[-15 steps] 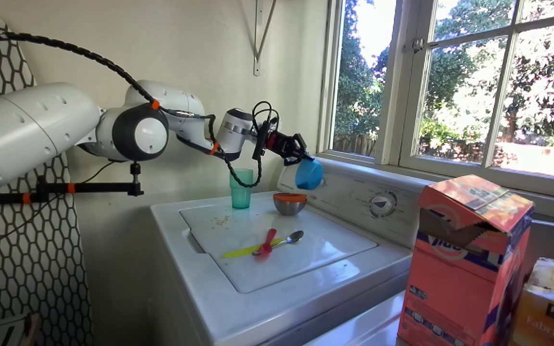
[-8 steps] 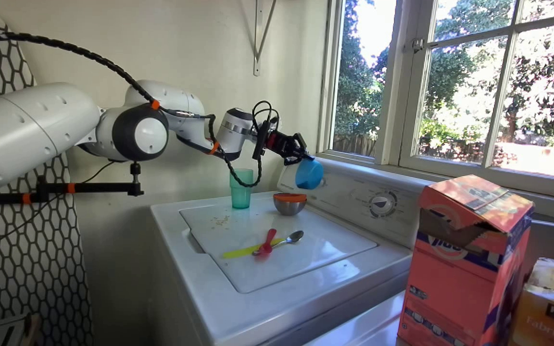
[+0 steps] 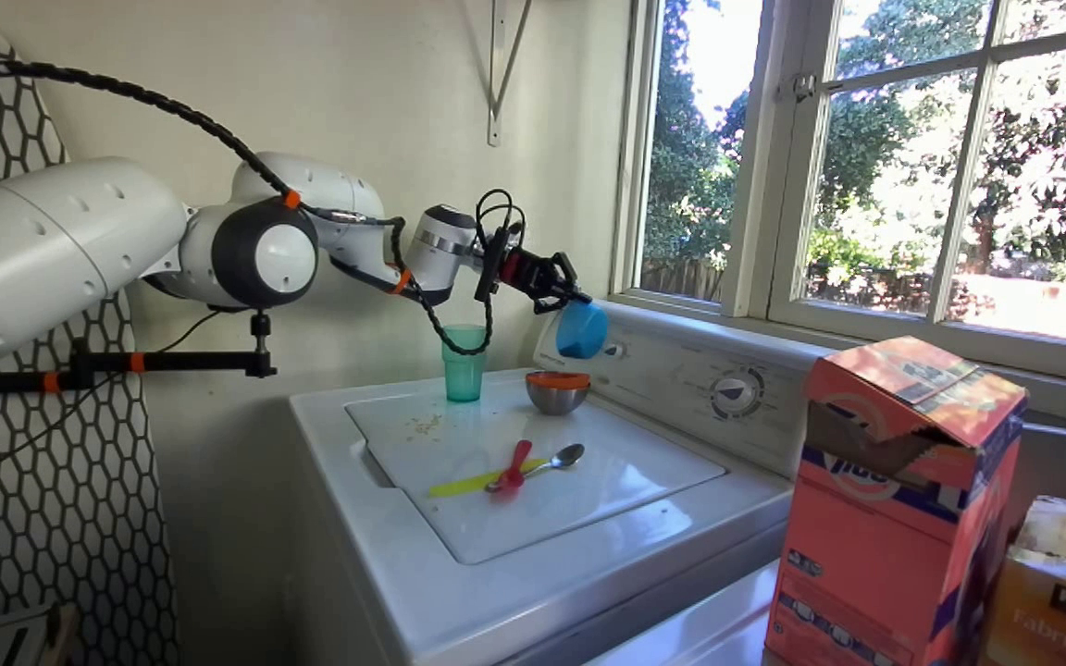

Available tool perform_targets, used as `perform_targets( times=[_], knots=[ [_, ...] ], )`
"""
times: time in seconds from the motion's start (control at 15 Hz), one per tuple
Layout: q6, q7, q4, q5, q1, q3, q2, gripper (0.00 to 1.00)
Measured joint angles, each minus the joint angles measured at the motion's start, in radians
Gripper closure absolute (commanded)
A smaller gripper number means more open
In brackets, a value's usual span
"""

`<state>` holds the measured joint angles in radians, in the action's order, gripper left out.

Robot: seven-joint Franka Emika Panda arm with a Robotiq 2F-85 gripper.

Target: Pour the contents from the blue bowl into the silver bowl

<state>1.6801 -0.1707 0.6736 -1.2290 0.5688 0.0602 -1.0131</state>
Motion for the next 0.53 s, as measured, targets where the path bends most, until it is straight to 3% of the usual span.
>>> perform_targets(
  times=[0.53],
  knots=[
    [-0.002,0.108,0.033,-0.03,0.033,0.039,0.001,0.99]
  ],
)
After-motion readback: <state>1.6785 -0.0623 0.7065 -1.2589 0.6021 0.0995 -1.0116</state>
